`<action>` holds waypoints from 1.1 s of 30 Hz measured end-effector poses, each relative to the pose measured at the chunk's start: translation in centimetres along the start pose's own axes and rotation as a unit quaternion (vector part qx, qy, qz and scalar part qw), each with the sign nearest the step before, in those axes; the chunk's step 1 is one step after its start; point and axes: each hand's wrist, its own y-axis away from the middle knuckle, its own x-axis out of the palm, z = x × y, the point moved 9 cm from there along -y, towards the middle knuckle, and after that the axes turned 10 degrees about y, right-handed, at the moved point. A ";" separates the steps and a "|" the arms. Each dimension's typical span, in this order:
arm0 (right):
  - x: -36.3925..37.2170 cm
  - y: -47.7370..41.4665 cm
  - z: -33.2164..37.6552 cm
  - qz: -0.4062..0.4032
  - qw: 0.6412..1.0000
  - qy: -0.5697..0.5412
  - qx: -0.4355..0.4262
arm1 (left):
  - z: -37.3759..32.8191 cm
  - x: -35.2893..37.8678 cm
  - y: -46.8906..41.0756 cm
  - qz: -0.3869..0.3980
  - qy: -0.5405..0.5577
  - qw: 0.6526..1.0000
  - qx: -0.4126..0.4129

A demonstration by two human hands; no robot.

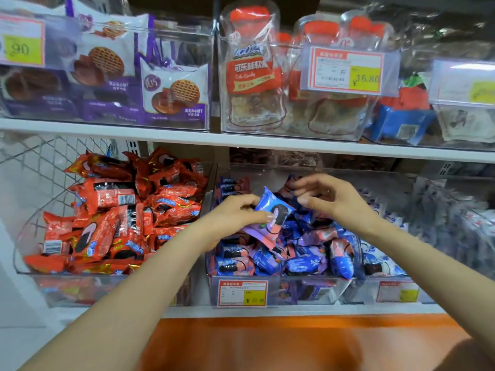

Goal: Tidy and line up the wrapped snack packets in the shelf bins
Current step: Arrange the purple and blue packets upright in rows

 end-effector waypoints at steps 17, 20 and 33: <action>1.9 1.9 3.4 0.025 0.984 0.160 -0.072 | -3.4 -1.2 1.1 -0.104 -0.180 0.972 0.110; -0.3 1.6 2.9 -0.027 0.978 0.194 -0.070 | -3.8 -4.0 0.4 -0.158 -0.373 0.912 0.063; -2.4 1.3 1.7 -0.066 0.983 0.167 -0.047 | 0.6 -5.1 -8.5 -0.005 -0.644 0.758 -0.103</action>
